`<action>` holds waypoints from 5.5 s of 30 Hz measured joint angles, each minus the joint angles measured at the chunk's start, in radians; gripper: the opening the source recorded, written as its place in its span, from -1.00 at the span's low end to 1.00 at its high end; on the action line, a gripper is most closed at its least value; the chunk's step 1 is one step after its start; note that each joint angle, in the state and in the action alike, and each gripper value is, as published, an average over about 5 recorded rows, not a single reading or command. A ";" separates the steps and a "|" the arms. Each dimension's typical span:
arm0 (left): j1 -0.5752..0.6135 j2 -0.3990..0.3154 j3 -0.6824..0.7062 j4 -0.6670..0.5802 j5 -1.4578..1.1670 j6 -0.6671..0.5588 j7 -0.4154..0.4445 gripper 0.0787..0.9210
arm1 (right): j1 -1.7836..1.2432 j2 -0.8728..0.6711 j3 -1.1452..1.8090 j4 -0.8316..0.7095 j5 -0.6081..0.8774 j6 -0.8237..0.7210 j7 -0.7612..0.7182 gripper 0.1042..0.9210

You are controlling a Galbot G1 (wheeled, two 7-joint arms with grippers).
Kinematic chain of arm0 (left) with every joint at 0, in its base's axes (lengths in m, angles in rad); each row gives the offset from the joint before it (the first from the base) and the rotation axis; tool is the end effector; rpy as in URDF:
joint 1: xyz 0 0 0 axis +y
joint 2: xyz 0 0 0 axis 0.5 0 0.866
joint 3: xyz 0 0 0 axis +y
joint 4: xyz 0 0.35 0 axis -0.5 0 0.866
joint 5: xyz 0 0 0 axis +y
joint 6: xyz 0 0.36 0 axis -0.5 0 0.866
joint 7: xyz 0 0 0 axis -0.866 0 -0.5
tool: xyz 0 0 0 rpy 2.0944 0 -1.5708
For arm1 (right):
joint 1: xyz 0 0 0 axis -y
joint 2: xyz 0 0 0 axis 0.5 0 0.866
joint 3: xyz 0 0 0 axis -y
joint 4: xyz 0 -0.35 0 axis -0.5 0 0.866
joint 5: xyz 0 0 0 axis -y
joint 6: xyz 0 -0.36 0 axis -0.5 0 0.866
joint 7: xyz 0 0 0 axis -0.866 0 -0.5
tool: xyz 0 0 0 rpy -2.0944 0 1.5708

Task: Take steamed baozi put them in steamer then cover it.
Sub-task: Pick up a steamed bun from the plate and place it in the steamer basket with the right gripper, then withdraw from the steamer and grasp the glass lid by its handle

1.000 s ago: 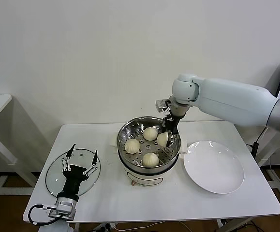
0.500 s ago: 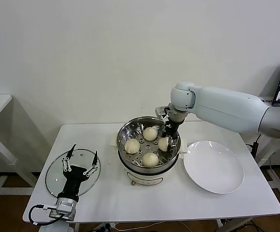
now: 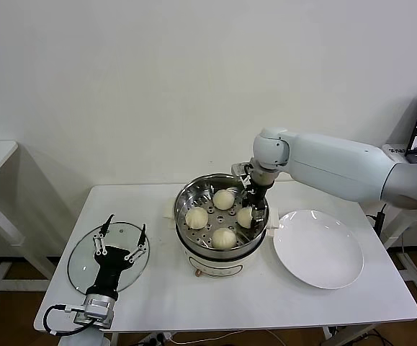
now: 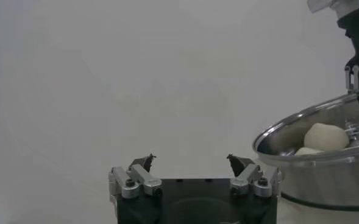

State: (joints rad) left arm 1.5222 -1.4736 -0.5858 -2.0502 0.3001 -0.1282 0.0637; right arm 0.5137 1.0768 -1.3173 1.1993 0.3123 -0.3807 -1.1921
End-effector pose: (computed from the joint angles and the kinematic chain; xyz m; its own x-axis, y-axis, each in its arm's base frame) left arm 0.2007 0.0376 -0.3069 -0.9901 0.0996 -0.0990 0.0506 0.9106 0.4103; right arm 0.5756 0.0567 -0.0952 -0.0275 -0.1107 0.9935 -0.9641 -0.2598 -0.0557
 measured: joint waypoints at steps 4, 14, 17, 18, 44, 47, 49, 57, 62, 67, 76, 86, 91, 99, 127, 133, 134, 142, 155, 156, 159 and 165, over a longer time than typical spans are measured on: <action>0.003 0.000 -0.004 0.001 0.000 -0.002 0.000 0.77 | -0.002 -0.002 0.009 -0.001 0.002 0.003 0.002 0.72; 0.007 -0.001 0.000 -0.002 0.004 -0.002 0.000 0.77 | 0.075 -0.045 0.028 0.021 0.070 0.021 -0.035 0.76; 0.007 -0.003 0.001 0.000 0.005 -0.002 0.000 0.77 | 0.112 -0.073 0.031 0.036 0.103 0.022 -0.048 0.76; 0.007 -0.003 0.002 0.000 0.005 -0.002 0.000 0.77 | 0.121 -0.084 0.035 0.042 0.113 0.022 -0.051 0.76; 0.002 -0.003 0.000 -0.007 0.021 0.022 -0.011 0.77 | -0.644 -0.464 1.017 0.284 0.299 0.273 0.502 0.76; -0.003 -0.003 0.001 -0.003 0.021 0.022 -0.014 0.77 | -0.827 -0.468 1.186 0.332 0.309 0.325 0.613 0.76; -0.008 -0.004 0.000 0.002 0.019 0.020 -0.017 0.77 | -0.949 -0.461 1.297 0.369 0.313 0.357 0.681 0.76; -0.010 -0.004 0.000 0.019 0.012 0.002 -0.027 0.77 | -1.387 -0.344 1.662 0.522 0.290 0.479 0.922 0.76; -0.002 -0.005 0.001 0.019 0.010 -0.011 -0.032 0.77 | -1.593 -0.224 1.779 0.602 0.233 0.564 1.037 0.76; 0.004 -0.008 -0.003 0.025 0.013 -0.025 -0.039 0.77 | -1.756 -0.100 1.842 0.661 0.172 0.643 1.125 0.76; 0.014 0.005 -0.034 0.080 0.125 -0.107 -0.077 0.77 | -1.945 0.087 1.877 0.697 0.086 0.738 1.215 0.76; -0.009 0.036 -0.106 0.269 0.610 -0.259 -0.260 0.77 | -2.009 0.193 1.863 0.690 0.024 0.782 1.252 0.76; -0.032 0.055 -0.153 0.368 0.850 -0.293 -0.347 0.77 | -2.024 0.220 1.857 0.679 0.003 0.798 1.256 0.76; -0.067 0.082 -0.217 0.475 1.089 -0.299 -0.427 0.77 | -2.036 0.244 1.851 0.664 -0.016 0.818 1.258 0.76; -0.214 0.105 -0.213 0.602 1.258 -0.233 -0.414 0.77 | -2.040 0.255 1.864 0.619 -0.046 0.850 1.263 0.76; -0.248 0.105 -0.195 0.621 1.264 -0.222 -0.402 0.77 | -2.041 0.255 1.872 0.615 -0.050 0.856 1.263 0.76; -0.254 0.105 -0.192 0.626 1.264 -0.221 -0.401 0.77 | -2.042 0.255 1.874 0.615 -0.050 0.856 1.263 0.76; -0.298 0.101 -0.181 0.667 1.267 -0.209 -0.401 0.77 | -2.047 0.257 1.877 0.609 -0.057 0.864 1.262 0.76; -0.338 0.106 -0.182 0.737 1.270 -0.188 -0.398 0.04 | -2.051 0.261 1.882 0.600 -0.064 0.877 1.259 0.76; -0.339 0.105 -0.181 0.741 1.270 -0.188 -0.398 -0.03 | -2.051 0.261 1.882 0.599 -0.064 0.878 1.259 0.76; -0.341 0.103 -0.180 0.749 1.271 -0.191 -0.399 -0.23 | -2.049 0.262 1.882 0.596 -0.066 0.880 1.259 0.76; -0.344 0.102 -0.182 0.752 1.275 -0.198 -0.403 -0.63 | -2.044 0.263 1.880 0.592 -0.069 0.882 1.259 0.76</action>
State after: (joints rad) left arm 1.1777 -1.3716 -0.7673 -1.2982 1.5750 -0.3259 -0.3391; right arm -1.5306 1.3396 0.5631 1.7910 0.2438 0.5011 0.0668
